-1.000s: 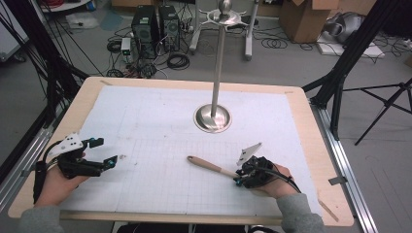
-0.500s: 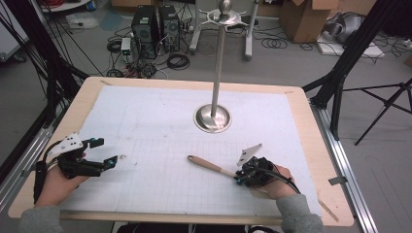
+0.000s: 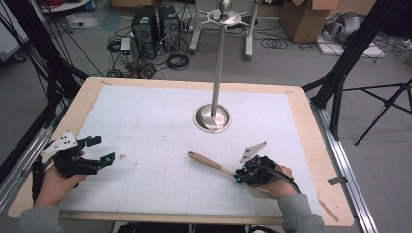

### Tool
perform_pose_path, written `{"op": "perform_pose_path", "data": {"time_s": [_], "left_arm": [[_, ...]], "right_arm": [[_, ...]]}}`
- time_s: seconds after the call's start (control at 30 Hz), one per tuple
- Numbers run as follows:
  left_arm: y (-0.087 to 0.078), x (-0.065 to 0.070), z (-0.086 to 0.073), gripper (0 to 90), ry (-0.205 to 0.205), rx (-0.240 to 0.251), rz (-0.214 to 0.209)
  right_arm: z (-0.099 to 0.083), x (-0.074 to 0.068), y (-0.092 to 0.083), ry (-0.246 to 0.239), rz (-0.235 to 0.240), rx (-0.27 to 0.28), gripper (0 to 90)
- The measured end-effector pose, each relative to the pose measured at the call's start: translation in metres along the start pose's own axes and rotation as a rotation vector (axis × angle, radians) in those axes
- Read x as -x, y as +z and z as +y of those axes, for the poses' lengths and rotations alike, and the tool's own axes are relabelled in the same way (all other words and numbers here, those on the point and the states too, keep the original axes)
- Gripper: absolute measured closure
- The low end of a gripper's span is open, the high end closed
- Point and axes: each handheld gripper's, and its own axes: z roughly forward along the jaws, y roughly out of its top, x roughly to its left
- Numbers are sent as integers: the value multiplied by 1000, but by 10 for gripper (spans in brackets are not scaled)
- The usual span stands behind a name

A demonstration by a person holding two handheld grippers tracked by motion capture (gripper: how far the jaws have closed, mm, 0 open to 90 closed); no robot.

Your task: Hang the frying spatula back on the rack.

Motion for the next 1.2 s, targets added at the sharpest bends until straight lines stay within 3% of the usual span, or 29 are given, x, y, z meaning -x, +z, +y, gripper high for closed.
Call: {"op": "perform_pose_path", "data": {"time_s": [0.4, 0.7, 0.87, 1.2], "left_arm": [[3, 2, 1, 83, -1, -3, -16], [3, 3, 3, 83, -10, 22, -24], [3, 2, 2, 83, -6, 10, -18], [4, 3, 3, 83, -17, 21, -28]], "right_arm": [[-4, 8, -17, 49, 9, 97, 771], [-10, 18, -36, 76, 19, 221, 771], [-9, 21, -43, 101, 19, 251, 771], [-11, 26, -57, 111, 25, 350, 771]]}}
